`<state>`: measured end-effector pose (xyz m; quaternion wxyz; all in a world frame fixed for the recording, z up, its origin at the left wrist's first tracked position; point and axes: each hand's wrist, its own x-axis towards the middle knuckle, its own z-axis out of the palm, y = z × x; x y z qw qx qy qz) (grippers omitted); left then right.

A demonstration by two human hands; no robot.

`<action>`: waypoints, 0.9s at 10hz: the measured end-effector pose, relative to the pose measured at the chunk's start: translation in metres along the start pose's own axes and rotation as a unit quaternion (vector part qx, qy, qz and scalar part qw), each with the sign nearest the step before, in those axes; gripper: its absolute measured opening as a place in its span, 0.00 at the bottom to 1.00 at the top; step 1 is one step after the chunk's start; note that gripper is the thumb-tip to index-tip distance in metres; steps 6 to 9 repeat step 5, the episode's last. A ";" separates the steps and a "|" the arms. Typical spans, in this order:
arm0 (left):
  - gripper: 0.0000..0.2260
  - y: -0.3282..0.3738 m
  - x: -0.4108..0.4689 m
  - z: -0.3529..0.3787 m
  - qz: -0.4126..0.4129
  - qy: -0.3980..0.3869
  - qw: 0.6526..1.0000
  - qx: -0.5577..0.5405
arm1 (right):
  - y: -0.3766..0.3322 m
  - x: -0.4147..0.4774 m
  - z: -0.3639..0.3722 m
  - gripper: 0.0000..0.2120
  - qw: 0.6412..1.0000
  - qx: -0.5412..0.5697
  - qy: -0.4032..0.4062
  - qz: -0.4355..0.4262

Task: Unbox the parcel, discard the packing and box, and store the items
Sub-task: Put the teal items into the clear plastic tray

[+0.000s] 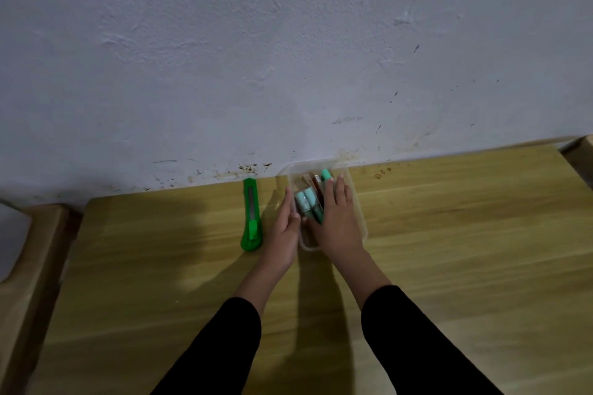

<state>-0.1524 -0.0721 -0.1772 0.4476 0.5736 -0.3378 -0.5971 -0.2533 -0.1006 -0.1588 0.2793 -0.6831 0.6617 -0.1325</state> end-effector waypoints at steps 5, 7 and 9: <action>0.24 0.041 -0.009 -0.014 -0.032 -0.024 0.961 0.274 | -0.015 -0.004 -0.042 0.35 0.993 -0.048 -0.108 0.014; 0.24 0.041 -0.009 -0.014 -0.032 -0.024 0.961 0.274 | -0.015 -0.004 -0.042 0.35 0.993 -0.048 -0.108 0.014; 0.24 0.041 -0.009 -0.014 -0.032 -0.024 0.961 0.274 | -0.015 -0.004 -0.042 0.35 0.993 -0.048 -0.108 0.014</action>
